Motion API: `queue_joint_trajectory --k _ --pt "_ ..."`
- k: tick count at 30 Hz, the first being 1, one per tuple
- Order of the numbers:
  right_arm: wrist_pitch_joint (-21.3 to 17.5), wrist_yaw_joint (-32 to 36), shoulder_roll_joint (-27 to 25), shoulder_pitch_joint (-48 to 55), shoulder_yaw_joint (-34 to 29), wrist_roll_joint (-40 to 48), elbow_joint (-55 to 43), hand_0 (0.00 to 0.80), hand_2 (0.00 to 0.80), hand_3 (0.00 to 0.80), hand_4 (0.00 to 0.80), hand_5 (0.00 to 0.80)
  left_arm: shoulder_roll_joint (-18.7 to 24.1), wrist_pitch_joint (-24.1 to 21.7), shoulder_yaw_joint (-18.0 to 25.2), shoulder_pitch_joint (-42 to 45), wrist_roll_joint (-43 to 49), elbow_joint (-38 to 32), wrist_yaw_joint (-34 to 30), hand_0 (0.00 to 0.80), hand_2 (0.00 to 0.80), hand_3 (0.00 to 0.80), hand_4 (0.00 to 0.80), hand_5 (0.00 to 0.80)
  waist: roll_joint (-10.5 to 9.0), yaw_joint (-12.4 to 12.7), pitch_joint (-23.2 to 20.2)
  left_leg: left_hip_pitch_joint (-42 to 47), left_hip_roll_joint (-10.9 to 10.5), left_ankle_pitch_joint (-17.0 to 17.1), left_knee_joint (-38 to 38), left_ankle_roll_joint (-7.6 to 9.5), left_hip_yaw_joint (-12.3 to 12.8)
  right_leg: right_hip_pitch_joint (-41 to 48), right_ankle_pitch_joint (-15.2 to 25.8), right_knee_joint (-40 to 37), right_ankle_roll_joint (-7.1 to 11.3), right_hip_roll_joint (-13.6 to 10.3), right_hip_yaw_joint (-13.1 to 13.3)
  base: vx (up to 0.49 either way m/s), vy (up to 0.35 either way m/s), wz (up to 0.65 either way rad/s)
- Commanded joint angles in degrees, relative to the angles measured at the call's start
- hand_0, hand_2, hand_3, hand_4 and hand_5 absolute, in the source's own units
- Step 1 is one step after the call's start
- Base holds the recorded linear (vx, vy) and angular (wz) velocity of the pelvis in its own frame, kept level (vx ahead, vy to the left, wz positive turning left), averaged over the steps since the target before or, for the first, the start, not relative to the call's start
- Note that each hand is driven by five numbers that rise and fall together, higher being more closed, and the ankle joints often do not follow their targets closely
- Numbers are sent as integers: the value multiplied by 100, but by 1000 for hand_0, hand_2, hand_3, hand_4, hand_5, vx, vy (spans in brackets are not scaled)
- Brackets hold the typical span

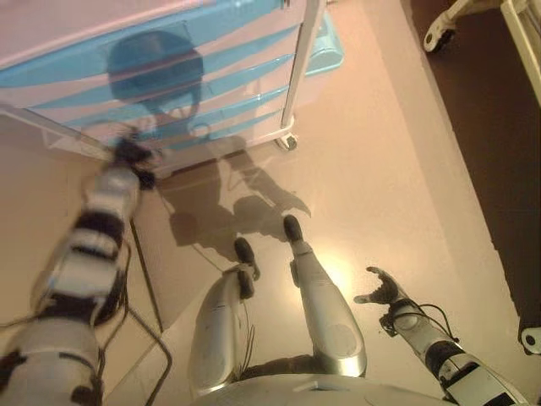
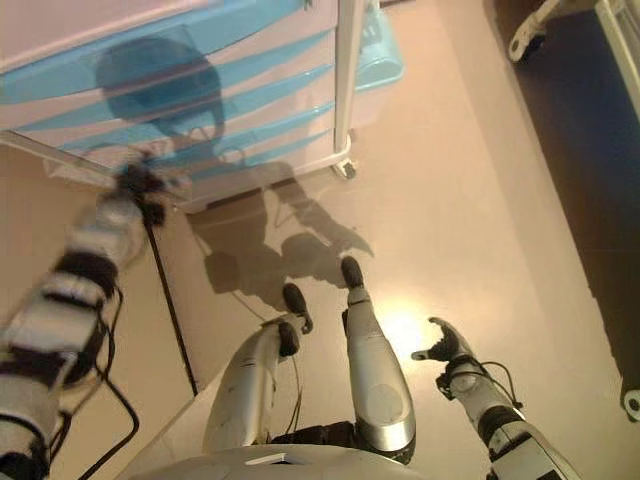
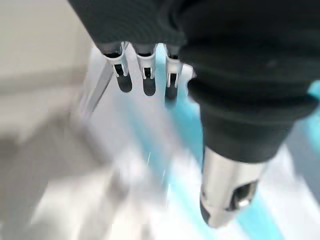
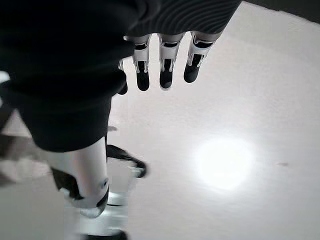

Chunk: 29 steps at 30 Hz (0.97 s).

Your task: Open the drawer and pick up the medicine

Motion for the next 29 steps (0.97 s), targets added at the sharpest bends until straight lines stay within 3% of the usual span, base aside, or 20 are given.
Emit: queue_joint_trajectory --k 1,2,4,8,23,29 --pt "-330 1479 215 737 -844 1074 464 0 0 0 0 0 -1271 -1041 370 2511 919 1077 -720 0 0 0 0 0 163 719 -1692 1526 -185 205 -1732 -335 -890 1583 -458 -885 -60 41 -879 249 -476 40" --pt "-339 1850 410 814 -1151 1301 976 0 0 0 0 0 -1467 -1027 578 2876 847 1612 -696 0 0 0 0 0 179 869 -2076 1753 -129 343 -2020 -430 -982 1890 -485 -1095 -86 92 -1109 183 -432 78" --pt "-310 1712 580 780 -1238 1070 1306 0 0 0 0 0 -1698 -1000 609 3033 1114 2101 -699 0 0 0 0 0 155 976 -2297 1926 -106 418 -2227 -492 -1008 2154 -450 -1347 -72 96 -1313 15 -112 143" --pt "-254 1664 699 737 -1155 889 1411 0 0 0 0 0 -1853 -934 493 3081 1426 2322 -705 0 0 0 0 0 131 1006 -2408 2013 -110 396 -2260 -489 -1051 2269 -476 -1395 -74 112 -1332 2 -21 116" --pt "-133 1704 818 757 -1037 708 1539 0 0 0 0 0 -1904 -874 353 2990 1443 2397 -911 0 0 0 0 0 124 880 -2630 2286 -98 311 -2438 -411 -885 2423 -471 -1473 9 99 -1255 8 9 -11" --pt "-150 1865 829 768 -1142 863 1636 0 0 0 0 0 -1940 -831 392 2980 1078 2364 -1367 0 0 0 0 0 133 855 -2648 2357 -101 269 -2443 -381 -826 2469 -438 -1529 15 96 -1224 2 2 -2"
